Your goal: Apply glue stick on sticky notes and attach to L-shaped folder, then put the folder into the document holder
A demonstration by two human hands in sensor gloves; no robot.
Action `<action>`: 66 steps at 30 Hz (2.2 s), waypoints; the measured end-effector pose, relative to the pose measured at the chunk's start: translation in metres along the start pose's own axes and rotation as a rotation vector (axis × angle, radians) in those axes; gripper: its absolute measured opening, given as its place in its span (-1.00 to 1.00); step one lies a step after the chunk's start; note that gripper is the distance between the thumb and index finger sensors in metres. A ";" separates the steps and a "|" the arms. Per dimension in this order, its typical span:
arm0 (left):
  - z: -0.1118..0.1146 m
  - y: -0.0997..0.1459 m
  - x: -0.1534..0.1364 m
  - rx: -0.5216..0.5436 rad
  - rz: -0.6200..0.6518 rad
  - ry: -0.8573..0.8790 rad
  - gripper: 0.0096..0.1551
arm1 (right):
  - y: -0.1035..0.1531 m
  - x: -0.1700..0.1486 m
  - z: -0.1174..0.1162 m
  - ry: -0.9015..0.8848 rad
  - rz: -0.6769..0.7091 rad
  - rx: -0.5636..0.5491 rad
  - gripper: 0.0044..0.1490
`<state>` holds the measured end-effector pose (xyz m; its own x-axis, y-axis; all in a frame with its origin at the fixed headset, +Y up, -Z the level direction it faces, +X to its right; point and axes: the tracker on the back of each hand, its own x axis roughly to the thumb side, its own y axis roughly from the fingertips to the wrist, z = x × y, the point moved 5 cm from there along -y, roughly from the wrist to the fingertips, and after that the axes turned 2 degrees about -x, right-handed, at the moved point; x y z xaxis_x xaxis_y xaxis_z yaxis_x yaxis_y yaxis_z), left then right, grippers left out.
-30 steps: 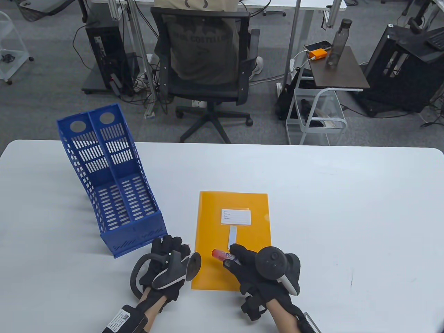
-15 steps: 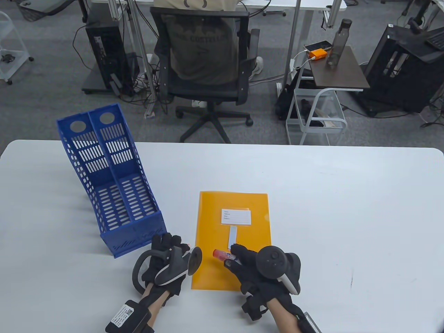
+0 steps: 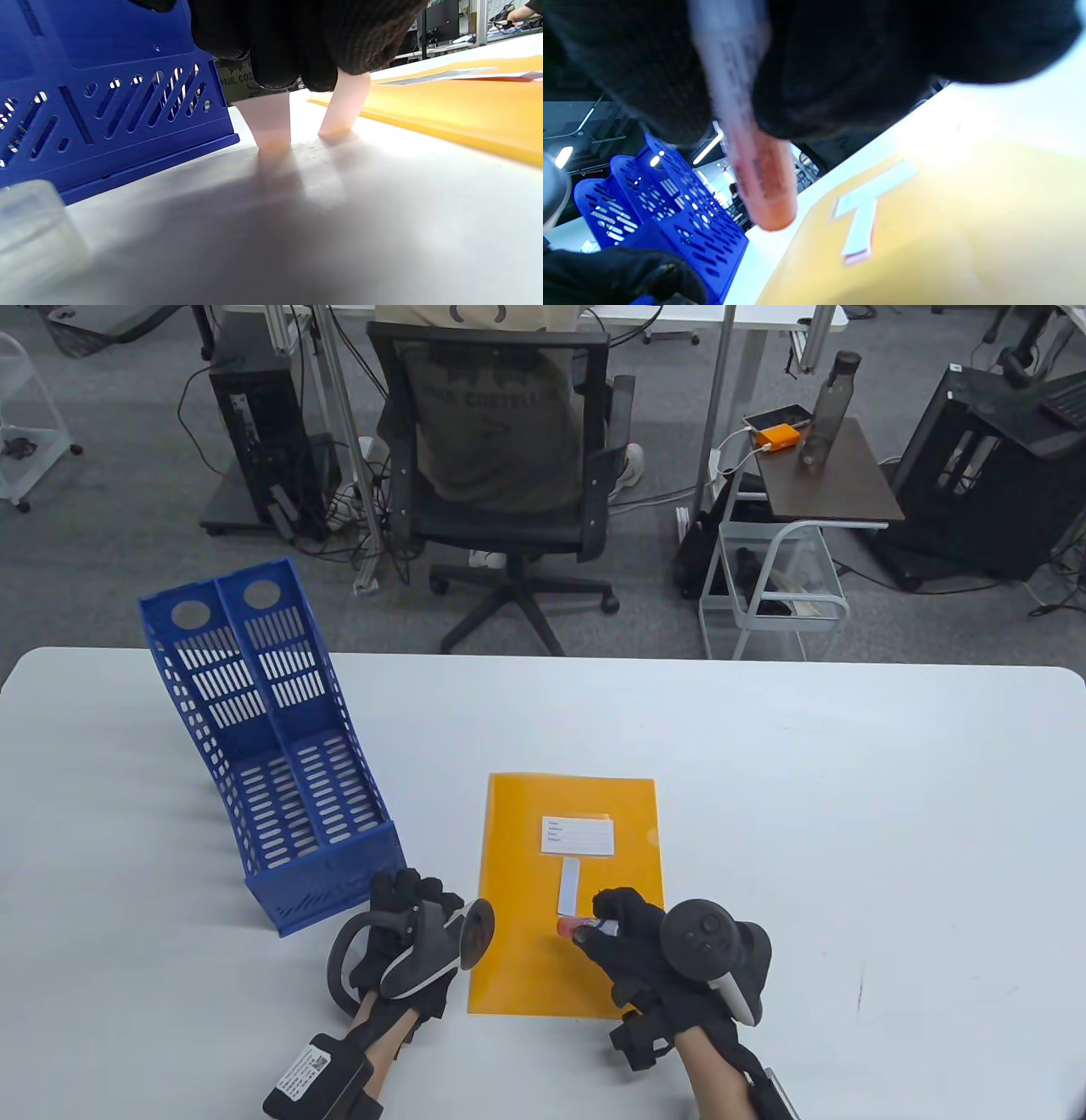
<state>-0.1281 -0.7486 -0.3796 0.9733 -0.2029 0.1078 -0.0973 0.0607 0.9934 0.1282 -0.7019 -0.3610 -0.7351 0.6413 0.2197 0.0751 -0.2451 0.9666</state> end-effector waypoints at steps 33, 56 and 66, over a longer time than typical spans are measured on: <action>0.017 0.006 0.059 -0.233 0.042 0.433 -0.56 | -0.001 0.008 -0.023 0.090 0.117 0.052 -0.28; 0.024 0.002 0.056 -0.273 0.056 0.418 -0.58 | 0.012 0.059 -0.065 0.447 0.277 0.098 -0.32; 0.024 0.003 0.057 -0.255 0.050 0.416 -0.57 | 0.011 0.056 -0.061 0.484 0.255 0.100 -0.32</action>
<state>-0.0774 -0.7831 -0.3692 0.9744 0.2107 0.0787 -0.1426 0.3083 0.9405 0.0473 -0.7129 -0.3461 -0.9094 0.1575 0.3850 0.3371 -0.2630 0.9040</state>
